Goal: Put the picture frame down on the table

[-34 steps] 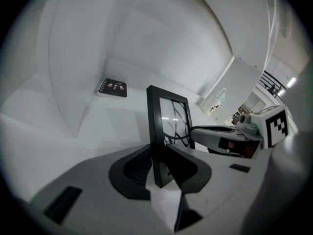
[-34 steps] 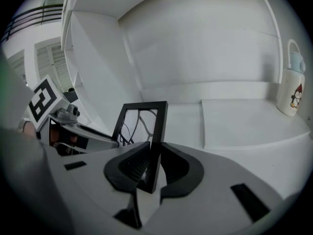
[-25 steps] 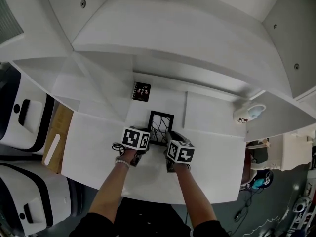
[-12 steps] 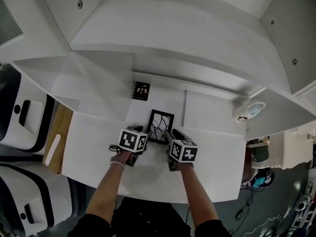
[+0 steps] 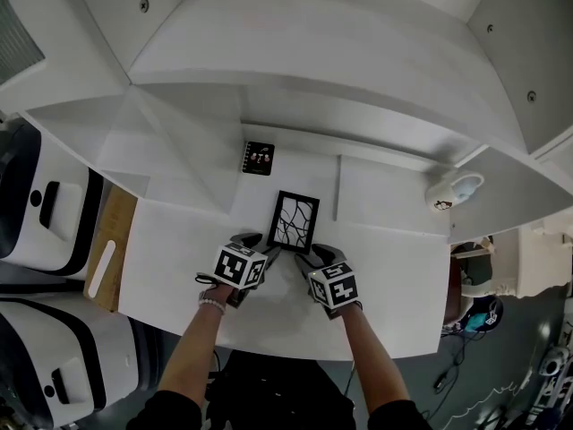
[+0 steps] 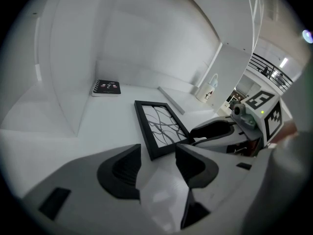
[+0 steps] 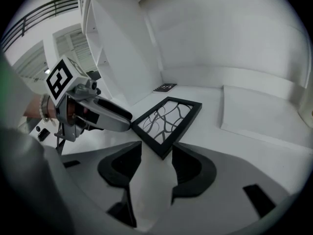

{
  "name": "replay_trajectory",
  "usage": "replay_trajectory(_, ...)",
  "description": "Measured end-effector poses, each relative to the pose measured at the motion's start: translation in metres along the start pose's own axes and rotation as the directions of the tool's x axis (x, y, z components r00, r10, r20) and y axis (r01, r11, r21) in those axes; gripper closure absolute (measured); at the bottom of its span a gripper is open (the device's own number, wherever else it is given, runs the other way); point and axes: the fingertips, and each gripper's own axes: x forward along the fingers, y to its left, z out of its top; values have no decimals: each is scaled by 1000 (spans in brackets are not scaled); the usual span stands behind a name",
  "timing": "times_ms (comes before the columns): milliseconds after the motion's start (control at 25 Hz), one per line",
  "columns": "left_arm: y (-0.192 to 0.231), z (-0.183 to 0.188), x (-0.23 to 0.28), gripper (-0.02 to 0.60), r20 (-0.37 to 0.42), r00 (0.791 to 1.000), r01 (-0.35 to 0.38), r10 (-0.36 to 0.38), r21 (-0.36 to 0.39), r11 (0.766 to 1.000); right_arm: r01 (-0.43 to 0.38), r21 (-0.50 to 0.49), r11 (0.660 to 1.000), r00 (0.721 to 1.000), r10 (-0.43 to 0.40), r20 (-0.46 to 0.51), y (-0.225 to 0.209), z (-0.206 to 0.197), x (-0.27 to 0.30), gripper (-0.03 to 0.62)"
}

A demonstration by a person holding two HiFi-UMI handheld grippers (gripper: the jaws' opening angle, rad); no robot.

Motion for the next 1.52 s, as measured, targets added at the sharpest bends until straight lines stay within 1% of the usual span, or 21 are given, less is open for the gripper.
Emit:
replay_trajectory(80, -3, -1, 4, 373, -2, 1000, 4, -4, 11, 1000, 11, -17, 1000, 1000, -12, -11, -1, -2, 2, 413)
replay_trajectory(160, -4, -2, 6, 373, -3, 1000, 8, -8, 3, 1000, 24, -23, 999, 1000, -24, -13, -2, -3, 3, 419)
replay_trajectory(240, -6, -3, 7, 374, 1, 1000, 9, -9, -8, 1000, 36, -27, 999, 999, -36, -14, -6, -2, 3, 461)
replay_trajectory(440, -10, -3, 10, 374, 5, 1000, 10, -10, -17, 1000, 59, -21, 998, 998, -59, -6, -16, 2, 4, 475)
replay_trajectory(560, -8, -3, 10, 376, 8, 1000, 3, -2, -23, 1000, 53, -15, 998, 999, -53, -6, -14, 2, 4, 474)
replay_trajectory(720, -3, 2, -6, 377, 48, 999, -16, 18, -42, 999, 48, -2, 999, 998, -48, 34, -9, 4, -11, 474)
replay_trajectory(760, -1, 5, -14, 395, 69, 997, -38, 40, -35, 999, 59, -5, 998, 997, -59, 56, -9, 6, -18, 474)
replay_trajectory(800, 0, 10, -25, 431, 96, 993, -69, 71, -24, 997, 78, -10, 997, 994, -77, 79, -9, 8, -25, 475)
replay_trajectory(840, 1, 15, -35, 478, 128, 987, -100, 101, -15, 995, 103, -12, 995, 989, -101, 105, -10, 11, -34, 510)
replay_trajectory(880, -1, 20, -45, 519, 163, 979, -124, 124, -12, 992, 127, -7, 992, 983, -125, 133, -11, 14, -44, 575)
replay_trajectory(920, -4, 25, -55, 564, 198, 970, -139, 139, -15, 990, 143, 3, 990, 976, -142, 163, -11, 17, -54, 592)
replay_trajectory(960, -7, 29, -65, 580, 231, 962, -145, 145, -20, 989, 152, 15, 988, 969, -152, 194, -11, 20, -64, 592)
replay_trajectory(1040, -17, 36, -83, 580, 289, 946, -148, 148, -23, 989, 164, 34, 986, 953, -167, 254, -7, 29, -85, 592)
replay_trajectory(1120, -26, 41, -101, 580, 338, 929, -161, 154, -8, 987, 165, 45, 985, 933, -171, 316, -1, 39, -105, 592)
replay_trajectory(1280, -49, 53, -134, 580, 414, 893, -226, 177, 73, 971, 178, 41, 983, 886, -178, 427, 17, 60, -146, 592)
replay_trajectory(1360, -61, 60, -150, 580, 457, 873, -236, 170, 93, 967, 179, 39, 983, 864, -176, 472, 27, 69, -164, 592)
replay_trajectory(1520, -85, 76, -180, 580, 526, 838, -249, 148, 126, 960, 178, 39, 983, 828, -171, 533, 45, 80, -196, 592)
